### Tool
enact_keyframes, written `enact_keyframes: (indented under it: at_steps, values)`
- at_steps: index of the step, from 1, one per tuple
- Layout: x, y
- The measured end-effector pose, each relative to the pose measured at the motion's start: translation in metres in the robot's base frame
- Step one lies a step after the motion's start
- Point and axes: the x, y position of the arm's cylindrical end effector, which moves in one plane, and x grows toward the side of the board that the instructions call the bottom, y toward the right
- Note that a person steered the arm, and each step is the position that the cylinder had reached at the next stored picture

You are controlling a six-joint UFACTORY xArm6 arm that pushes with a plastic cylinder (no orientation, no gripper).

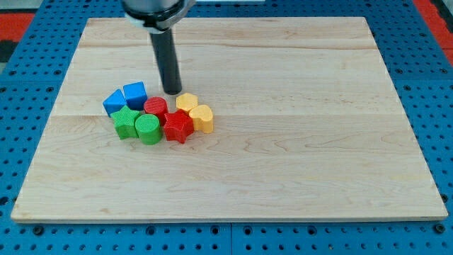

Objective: Separate blue triangle and blue cube

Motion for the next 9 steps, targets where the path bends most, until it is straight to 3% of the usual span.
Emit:
enact_keyframes:
  at_steps: [1,3,6,7,9]
  values:
    - [-0.032,-0.01]
    - [-0.042,-0.104]
    - [0.048,-0.215]
    - [0.078,-0.192]
    - [0.077,-0.123]
